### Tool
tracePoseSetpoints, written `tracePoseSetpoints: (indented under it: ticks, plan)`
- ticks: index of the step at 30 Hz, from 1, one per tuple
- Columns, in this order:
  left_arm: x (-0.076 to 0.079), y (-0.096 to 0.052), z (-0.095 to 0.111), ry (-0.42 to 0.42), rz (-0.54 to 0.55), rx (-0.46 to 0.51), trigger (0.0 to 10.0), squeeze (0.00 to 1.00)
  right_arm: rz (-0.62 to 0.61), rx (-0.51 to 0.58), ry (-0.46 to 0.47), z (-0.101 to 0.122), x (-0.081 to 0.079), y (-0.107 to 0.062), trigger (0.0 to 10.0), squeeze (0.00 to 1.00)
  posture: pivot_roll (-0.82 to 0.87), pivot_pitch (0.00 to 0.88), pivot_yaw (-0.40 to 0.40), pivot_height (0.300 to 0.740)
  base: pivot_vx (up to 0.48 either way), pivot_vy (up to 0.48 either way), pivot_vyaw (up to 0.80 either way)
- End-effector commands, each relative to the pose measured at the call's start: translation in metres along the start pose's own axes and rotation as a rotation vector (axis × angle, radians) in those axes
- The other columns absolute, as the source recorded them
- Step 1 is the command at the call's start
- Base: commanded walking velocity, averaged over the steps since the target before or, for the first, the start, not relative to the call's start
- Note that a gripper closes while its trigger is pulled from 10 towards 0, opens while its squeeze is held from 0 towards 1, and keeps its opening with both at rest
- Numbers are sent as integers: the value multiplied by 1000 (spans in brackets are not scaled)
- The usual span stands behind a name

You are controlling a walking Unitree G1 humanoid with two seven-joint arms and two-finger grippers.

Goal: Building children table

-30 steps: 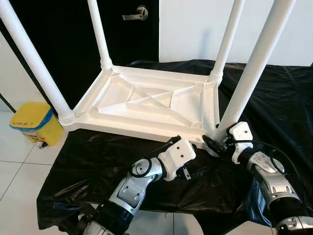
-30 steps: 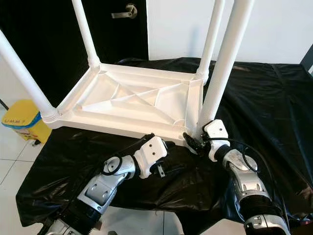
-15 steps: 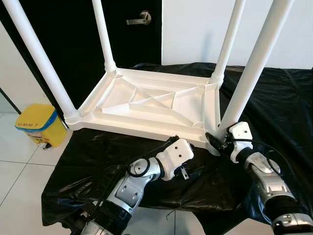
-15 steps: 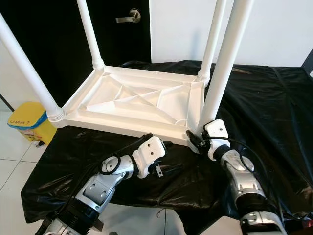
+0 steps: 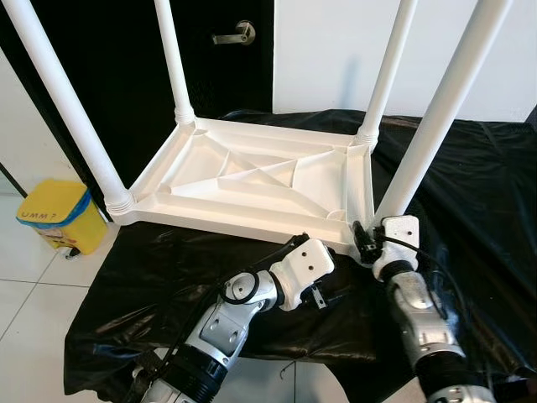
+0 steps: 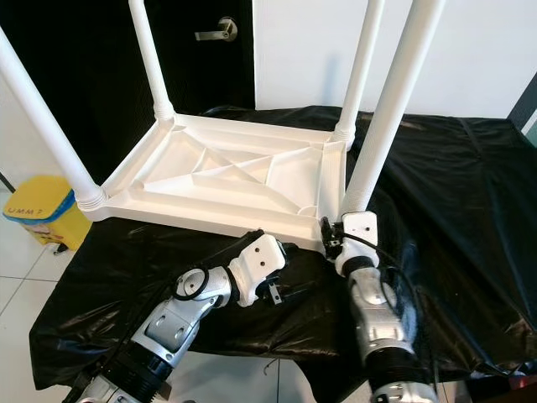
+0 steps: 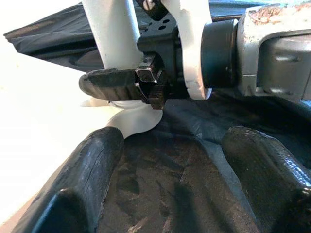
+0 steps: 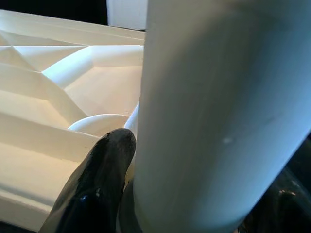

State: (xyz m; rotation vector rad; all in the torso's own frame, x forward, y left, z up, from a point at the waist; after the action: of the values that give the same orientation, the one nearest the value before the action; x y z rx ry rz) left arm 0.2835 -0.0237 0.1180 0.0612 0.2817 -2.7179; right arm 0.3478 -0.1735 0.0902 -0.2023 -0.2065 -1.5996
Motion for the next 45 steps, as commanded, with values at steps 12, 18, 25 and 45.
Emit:
tracePoseSetpoints:
  ticks: [12, 18, 25, 45]
  plan:
    - [-3, -1, -4, -21, 66, 0, 10000, 0, -219, -149, 92, -17, 1, -5, 10000, 0, -102, 6, -36, 740, 0, 0, 0]
    - [-2, -2, -4, -20, 67, 0, 10000, 0, -216, -57, 45, -2, 1, -6, 10000, 910, -103, 8, -31, 740, 0, 0, 0]
    - [-6, -3, -2, -8, 66, -4, 10000, 0, -156, 28, 39, 8, 8, -8, 10000, 1000, -103, 3, -27, 740, 0, 0, 0]
    - [-11, 0, 4, 13, 64, 3, 10000, 0, 481, 155, -61, 16, 3, -7, 10000, 0, -118, 0, -21, 740, 0, 0, 0]
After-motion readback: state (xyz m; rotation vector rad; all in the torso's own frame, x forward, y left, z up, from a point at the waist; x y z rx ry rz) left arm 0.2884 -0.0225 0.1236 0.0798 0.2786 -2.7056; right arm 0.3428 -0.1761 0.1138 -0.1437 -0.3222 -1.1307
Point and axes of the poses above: a point about 5 cm out from each wrist's last joint towards the gripper, its own y axis pointing out of the wrist towards the gripper, its own z axis along the axis of the wrist's last joint, x = y × z, the point moved 4 cm from there along y, pointing out of the wrist towards the gripper, and after that the axes turned 11 degrees about -y, right-handed, at the moved point
